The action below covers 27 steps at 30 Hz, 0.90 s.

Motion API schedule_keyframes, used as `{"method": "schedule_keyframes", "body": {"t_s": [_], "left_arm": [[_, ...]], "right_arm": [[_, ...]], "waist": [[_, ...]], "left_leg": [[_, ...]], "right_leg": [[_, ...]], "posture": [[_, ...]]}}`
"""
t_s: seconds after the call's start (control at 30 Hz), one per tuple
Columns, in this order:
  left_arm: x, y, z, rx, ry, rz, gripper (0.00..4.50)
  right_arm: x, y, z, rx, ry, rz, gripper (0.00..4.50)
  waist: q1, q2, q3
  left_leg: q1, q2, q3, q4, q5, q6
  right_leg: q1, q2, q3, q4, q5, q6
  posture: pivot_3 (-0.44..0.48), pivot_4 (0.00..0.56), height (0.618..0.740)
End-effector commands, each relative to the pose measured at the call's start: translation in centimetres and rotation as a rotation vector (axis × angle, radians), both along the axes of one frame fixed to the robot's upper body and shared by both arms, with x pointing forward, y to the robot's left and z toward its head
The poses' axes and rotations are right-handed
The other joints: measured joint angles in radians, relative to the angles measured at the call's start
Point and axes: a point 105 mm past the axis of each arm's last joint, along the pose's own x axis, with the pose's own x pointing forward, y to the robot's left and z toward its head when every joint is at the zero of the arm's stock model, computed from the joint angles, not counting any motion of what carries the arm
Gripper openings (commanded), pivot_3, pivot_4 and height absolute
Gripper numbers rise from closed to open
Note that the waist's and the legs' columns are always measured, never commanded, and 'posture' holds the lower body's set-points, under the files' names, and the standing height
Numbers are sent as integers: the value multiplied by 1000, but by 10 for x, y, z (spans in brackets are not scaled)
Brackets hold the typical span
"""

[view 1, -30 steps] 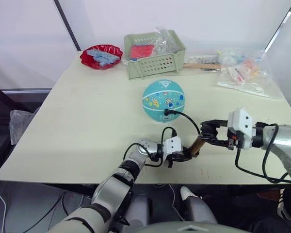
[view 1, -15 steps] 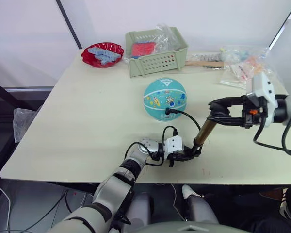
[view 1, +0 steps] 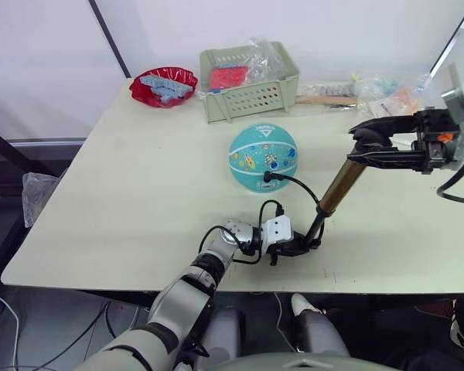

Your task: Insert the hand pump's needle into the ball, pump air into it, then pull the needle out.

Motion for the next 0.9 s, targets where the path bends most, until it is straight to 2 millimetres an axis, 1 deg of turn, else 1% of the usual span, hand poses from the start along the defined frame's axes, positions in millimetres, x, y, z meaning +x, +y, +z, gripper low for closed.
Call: {"method": "schedule_keyframes", "body": {"t_s": [0.03, 0.13, 0.33, 0.47, 0.57, 0.67, 0.8, 0.9], "left_arm": [[-23, 25, -44, 147, 136, 20, 1031], [-23, 25, -44, 147, 135, 20, 1031], [-22, 27, -44, 149, 134, 23, 1031], [-21, 27, -43, 145, 132, 24, 1031], [-21, 26, -42, 141, 130, 25, 1031], [-20, 24, -41, 133, 128, 26, 1031], [-18, 23, -38, 124, 128, 31, 1031], [-16, 22, -36, 112, 134, 40, 1031]], "right_arm": [[1, -5, -9, -50, -71, -42, 1940], [3, -3, -38, -77, -36, -46, 1940], [7, -2, -81, -117, -9, -63, 1940], [11, -1, -113, -148, -7, -83, 1940], [12, 3, -128, -143, -10, -97, 1940], [9, 7, -147, -179, -13, -91, 1940], [6, 14, -157, -186, -12, -81, 1940], [5, 16, -159, -187, -17, -79, 1940]], "waist": [[0, 0, 0], [-1, -3, -4], [-4, -9, -11], [-4, -11, -13], [-4, -13, -15], [-4, -13, -15], [-4, -12, -15], [-4, -12, -16]], "left_leg": [[0, 0, 0, 0, 0, 0], [1, 0, 0, 0, 0, 0], [4, 0, 0, 0, 0, 0], [4, 0, 0, 0, 0, 0], [4, 0, 0, 0, 0, 0], [4, 0, 0, 0, 0, 0], [4, 0, 0, 0, 0, 0], [4, 0, 1, 0, 0, 0]], "right_leg": [[0, 0, 0, 0, 0, 0], [0, 1, 0, 0, 0, 0], [1, 3, 0, 0, -2, 3], [1, 3, 0, 0, 0, 0], [1, 4, 0, 0, 0, 0], [1, 4, 1, 0, 0, 0], [1, 4, 1, 0, 0, 0], [1, 4, 1, 0, 0, 0]], "posture": [[0, 150, 736], [0, 150, 736], [0, 150, 736], [0, 150, 736], [0, 150, 736], [0, 150, 736], [0, 150, 736], [0, 150, 736]]}}
